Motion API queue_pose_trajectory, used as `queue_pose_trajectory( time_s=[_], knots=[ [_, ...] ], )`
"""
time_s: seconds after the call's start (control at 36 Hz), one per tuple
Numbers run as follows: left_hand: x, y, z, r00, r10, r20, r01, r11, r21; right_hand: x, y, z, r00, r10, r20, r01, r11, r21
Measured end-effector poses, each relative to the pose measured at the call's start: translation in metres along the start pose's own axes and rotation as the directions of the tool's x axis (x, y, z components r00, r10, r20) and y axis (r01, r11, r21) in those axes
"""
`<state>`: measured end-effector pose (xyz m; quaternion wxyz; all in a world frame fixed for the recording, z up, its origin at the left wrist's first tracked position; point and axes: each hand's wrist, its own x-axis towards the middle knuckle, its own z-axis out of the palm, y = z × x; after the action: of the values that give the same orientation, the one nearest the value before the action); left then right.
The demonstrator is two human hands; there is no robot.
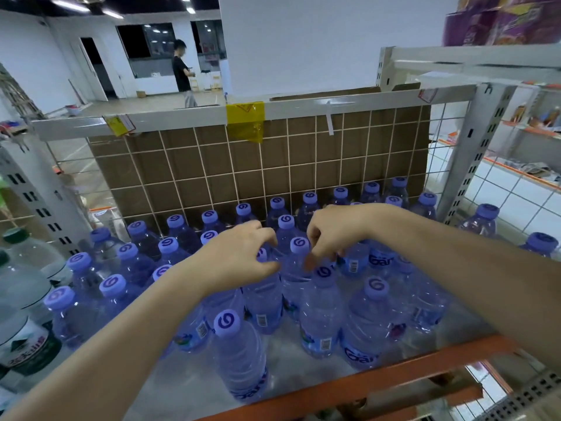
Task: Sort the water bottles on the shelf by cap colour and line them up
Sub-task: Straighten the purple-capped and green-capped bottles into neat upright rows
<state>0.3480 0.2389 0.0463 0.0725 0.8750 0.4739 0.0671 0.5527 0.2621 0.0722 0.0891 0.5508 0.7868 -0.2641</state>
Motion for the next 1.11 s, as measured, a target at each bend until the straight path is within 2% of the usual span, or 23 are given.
queue_pose_trajectory(
  time_s=[0.17,0.36,0.53,0.64,0.78,0.92,1.11],
  knots=[
    [0.005,0.031,0.01,0.99,0.11,0.089,-0.102,0.99,-0.092,-0.022,0.003,-0.001,0.99,0.118,0.072,-0.114,0.992,-0.05],
    [0.019,0.059,0.018,0.955,0.144,0.258,-0.129,0.989,-0.077,-0.051,0.014,0.01,0.957,0.24,0.163,-0.22,0.966,-0.132],
    [0.03,0.058,0.03,0.947,0.193,0.255,-0.169,0.979,-0.11,-0.057,0.02,0.023,0.964,0.237,0.116,-0.241,0.97,0.016],
    [0.033,0.059,0.029,0.949,0.218,0.227,-0.191,0.972,-0.137,-0.057,0.023,0.021,0.974,0.214,0.078,-0.218,0.975,0.048],
    [0.038,0.06,0.028,0.969,0.178,0.173,-0.151,0.976,-0.159,-0.055,0.034,0.013,0.975,0.212,0.061,-0.219,0.961,0.168],
    [0.041,0.063,0.025,0.981,0.123,0.151,-0.101,0.985,-0.143,-0.046,0.043,-0.001,0.966,0.259,0.03,-0.253,0.903,0.347],
    [0.04,0.06,0.023,0.987,-0.061,0.146,0.08,0.989,-0.127,-0.03,0.05,-0.007,0.969,0.245,-0.037,-0.213,0.901,0.378]
  ],
)
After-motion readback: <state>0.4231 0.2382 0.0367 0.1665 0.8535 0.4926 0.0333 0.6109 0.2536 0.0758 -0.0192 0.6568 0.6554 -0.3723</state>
